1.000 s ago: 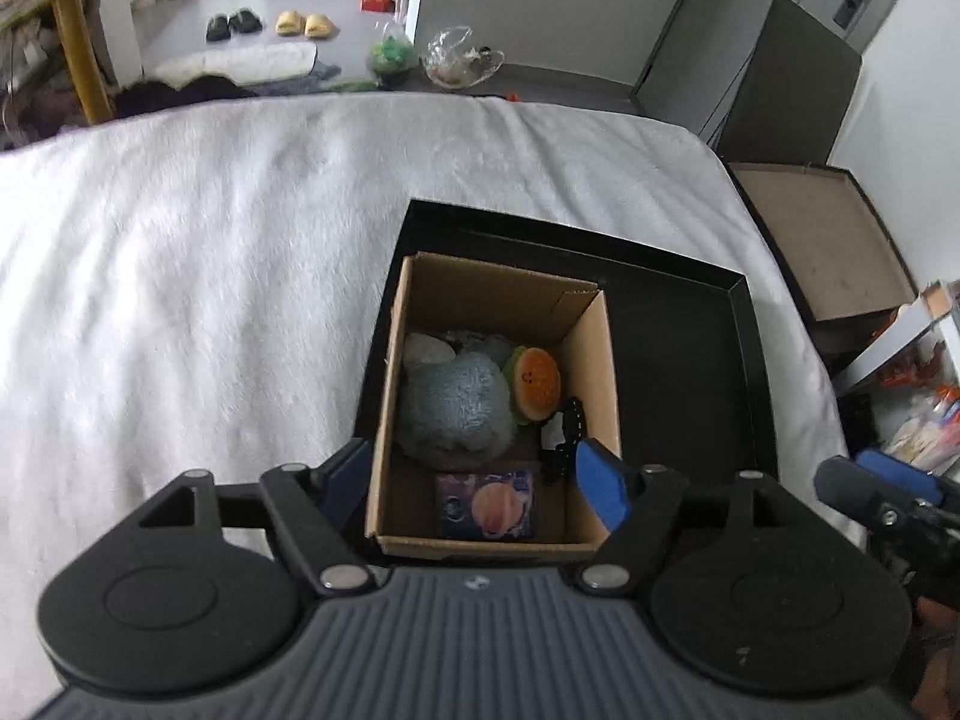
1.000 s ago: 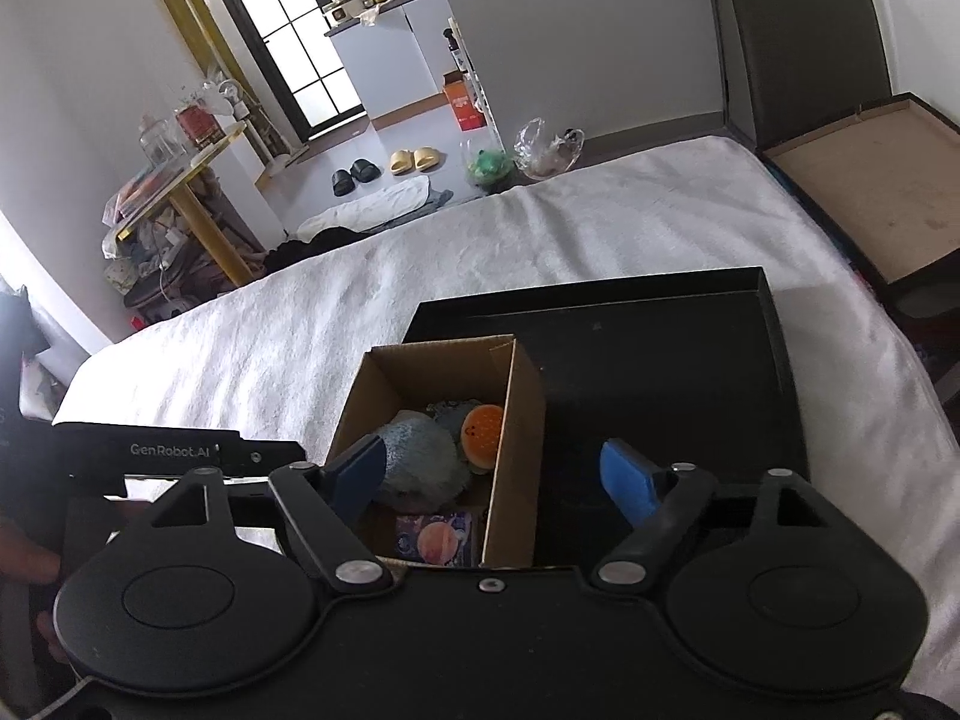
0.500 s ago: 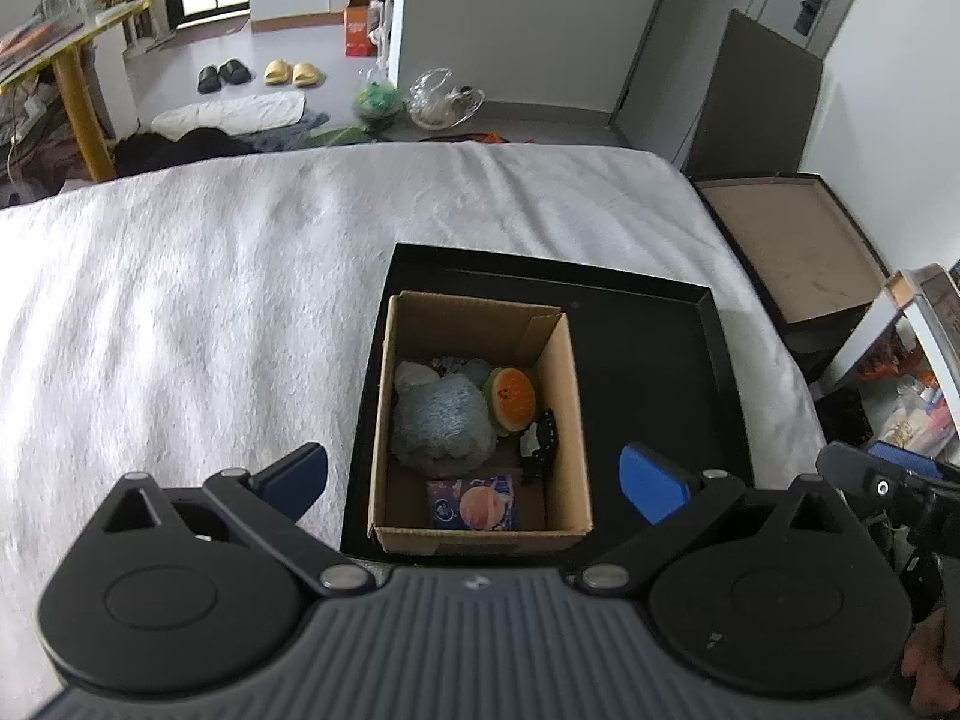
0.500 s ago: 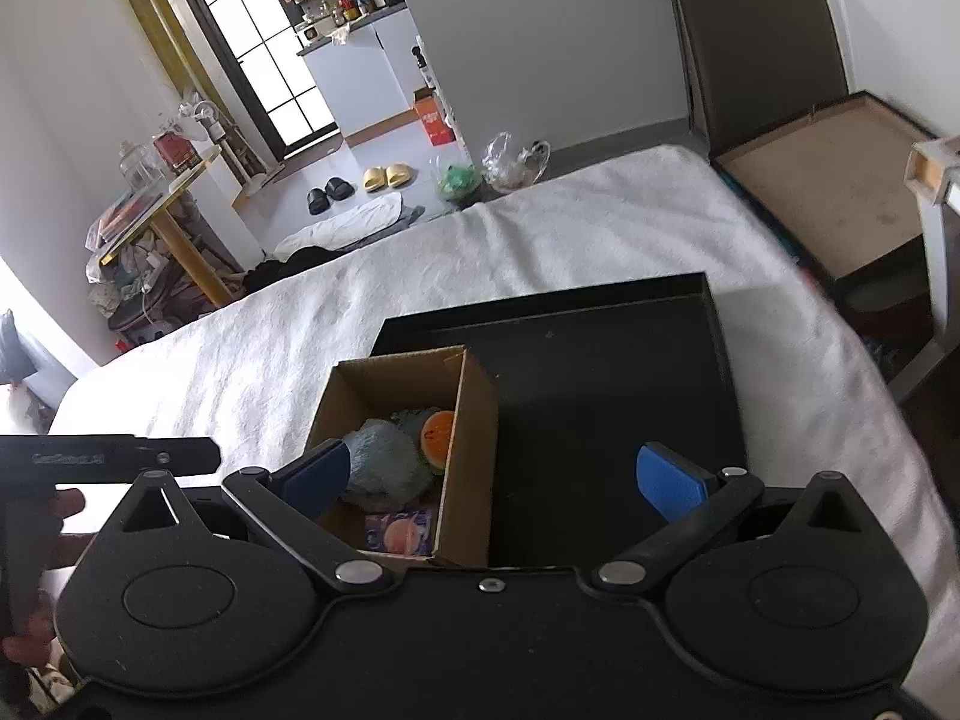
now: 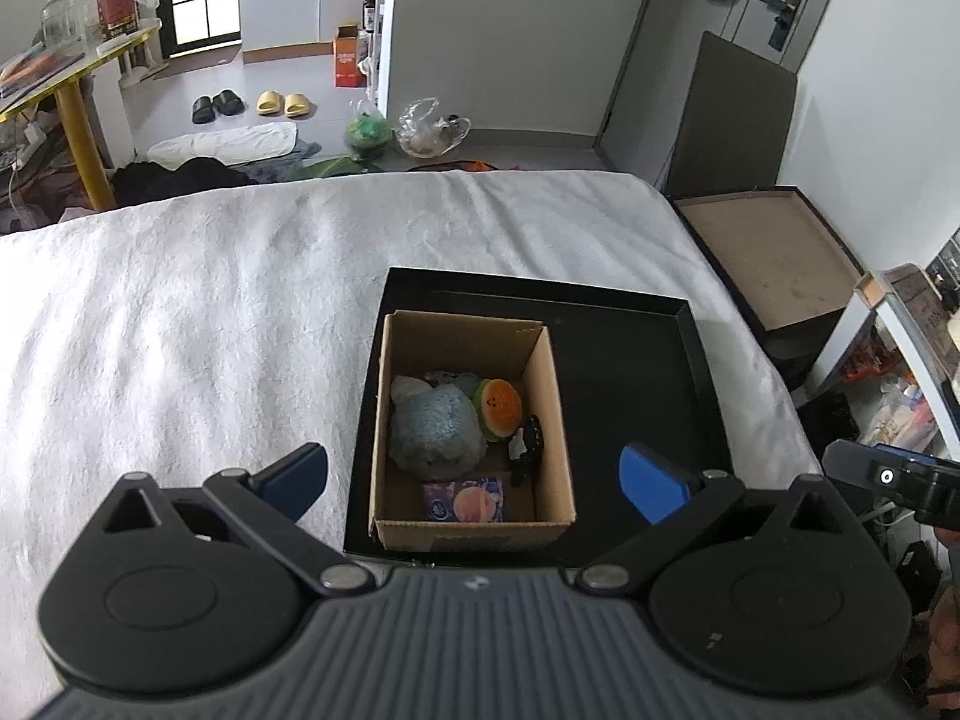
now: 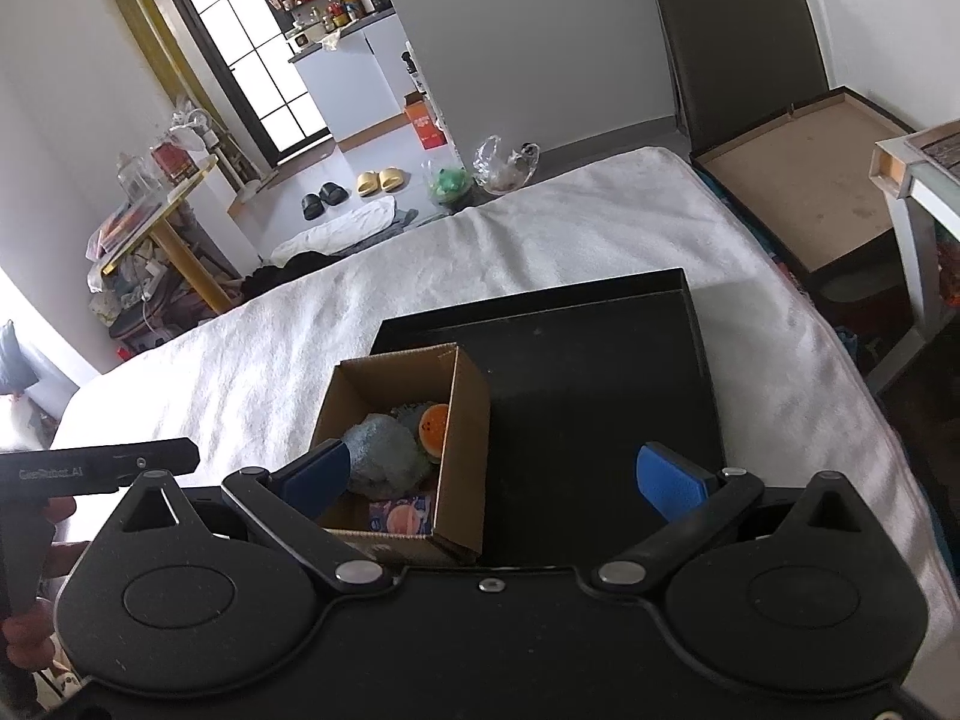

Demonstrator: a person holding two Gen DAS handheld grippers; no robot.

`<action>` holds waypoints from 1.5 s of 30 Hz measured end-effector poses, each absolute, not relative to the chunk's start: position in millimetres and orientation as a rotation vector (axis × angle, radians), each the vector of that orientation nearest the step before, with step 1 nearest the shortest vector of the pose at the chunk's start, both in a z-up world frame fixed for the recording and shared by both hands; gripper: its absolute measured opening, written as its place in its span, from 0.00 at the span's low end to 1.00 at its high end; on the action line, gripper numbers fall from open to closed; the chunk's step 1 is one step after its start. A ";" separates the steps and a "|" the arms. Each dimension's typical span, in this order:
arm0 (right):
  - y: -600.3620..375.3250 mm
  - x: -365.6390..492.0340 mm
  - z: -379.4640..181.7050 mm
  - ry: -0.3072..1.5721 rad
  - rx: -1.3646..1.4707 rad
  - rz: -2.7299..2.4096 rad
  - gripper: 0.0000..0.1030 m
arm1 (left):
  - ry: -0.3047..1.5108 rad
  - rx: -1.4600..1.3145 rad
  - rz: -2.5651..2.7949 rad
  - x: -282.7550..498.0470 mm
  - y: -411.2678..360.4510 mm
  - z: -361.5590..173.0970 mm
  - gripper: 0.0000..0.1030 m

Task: Organize soft objects

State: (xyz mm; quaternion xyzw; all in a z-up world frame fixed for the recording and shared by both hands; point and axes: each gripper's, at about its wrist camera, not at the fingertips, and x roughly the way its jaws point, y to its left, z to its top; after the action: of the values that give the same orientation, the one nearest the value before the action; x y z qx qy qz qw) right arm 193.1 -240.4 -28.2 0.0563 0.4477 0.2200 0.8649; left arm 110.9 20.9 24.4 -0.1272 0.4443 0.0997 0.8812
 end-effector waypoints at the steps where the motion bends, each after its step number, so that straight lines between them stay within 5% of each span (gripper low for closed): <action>1: -241.0 191.5 -26.9 0.940 0.116 0.459 1.00 | 0.922 -0.265 0.203 109.1 20.0 26.1 1.00; 45: -229.9 135.8 -7.2 0.967 0.025 0.435 1.00 | 0.902 -0.238 0.187 50.8 31.1 34.3 1.00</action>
State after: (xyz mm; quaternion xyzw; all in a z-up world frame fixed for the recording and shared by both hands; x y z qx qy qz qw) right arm 135.8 -229.9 -7.2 0.0118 0.4612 0.2075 0.8626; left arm 50.8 31.1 34.3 -0.1143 0.4344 0.0901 0.8889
